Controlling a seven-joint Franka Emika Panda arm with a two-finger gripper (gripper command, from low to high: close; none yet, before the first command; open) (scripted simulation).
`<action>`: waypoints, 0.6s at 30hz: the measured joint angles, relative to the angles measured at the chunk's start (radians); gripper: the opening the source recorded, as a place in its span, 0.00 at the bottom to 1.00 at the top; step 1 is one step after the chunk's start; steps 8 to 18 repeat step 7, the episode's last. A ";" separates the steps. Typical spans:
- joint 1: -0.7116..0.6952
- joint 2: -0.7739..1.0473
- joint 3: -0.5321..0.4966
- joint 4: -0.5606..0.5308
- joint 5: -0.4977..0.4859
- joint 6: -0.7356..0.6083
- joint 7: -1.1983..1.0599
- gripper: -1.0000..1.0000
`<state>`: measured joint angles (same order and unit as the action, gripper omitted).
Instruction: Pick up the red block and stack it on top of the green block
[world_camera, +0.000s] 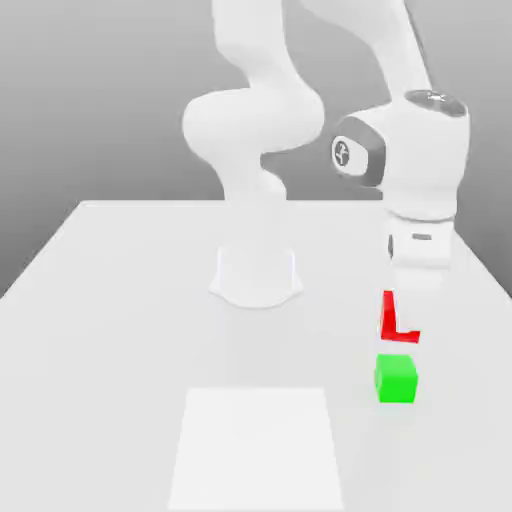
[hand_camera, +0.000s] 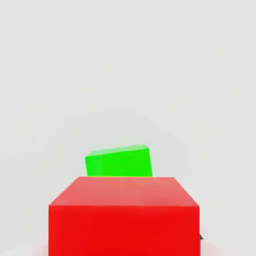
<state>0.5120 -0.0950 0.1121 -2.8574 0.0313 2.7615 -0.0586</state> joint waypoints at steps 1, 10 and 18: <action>0.000 0.000 0.000 0.000 0.000 -0.001 0.000 0.00; -0.004 0.135 -0.007 0.006 -0.048 0.128 0.031 1.00; -0.004 0.135 -0.007 0.006 -0.048 0.128 0.031 1.00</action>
